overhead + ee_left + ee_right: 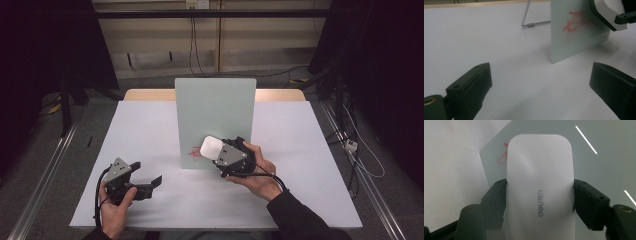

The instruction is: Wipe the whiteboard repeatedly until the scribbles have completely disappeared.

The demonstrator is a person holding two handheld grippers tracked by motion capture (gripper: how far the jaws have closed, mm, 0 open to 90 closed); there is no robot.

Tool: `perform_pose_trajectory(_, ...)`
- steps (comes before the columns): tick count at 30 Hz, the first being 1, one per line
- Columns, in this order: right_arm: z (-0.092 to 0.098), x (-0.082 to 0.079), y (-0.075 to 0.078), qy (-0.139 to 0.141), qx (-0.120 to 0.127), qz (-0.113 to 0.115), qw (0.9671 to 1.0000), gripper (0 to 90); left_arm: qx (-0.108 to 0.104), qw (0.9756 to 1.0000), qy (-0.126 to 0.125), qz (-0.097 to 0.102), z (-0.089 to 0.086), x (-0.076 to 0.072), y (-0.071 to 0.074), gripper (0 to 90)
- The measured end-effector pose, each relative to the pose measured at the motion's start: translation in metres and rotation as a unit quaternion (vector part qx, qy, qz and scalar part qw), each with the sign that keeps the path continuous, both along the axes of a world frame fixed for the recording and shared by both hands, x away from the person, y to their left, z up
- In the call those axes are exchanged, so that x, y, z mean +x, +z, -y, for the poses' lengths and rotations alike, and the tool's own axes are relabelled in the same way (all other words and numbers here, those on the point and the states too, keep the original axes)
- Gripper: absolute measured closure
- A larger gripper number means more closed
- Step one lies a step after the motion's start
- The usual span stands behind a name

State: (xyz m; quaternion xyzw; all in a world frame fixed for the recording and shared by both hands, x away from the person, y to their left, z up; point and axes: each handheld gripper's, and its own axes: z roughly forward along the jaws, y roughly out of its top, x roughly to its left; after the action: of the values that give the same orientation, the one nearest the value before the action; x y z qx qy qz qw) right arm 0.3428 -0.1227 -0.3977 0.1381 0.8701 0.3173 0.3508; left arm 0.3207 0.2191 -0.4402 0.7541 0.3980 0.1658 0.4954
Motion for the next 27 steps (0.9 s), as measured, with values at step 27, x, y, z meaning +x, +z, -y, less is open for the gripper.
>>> perform_pose_trajectory(27, -0.017, 0.005, -0.011, 0.035, 0.006, -0.038, 0.9986, 31.5, 0.001, 1.0000, 0.000, 0.000, 0.000, 0.000, 0.000, 4.2)
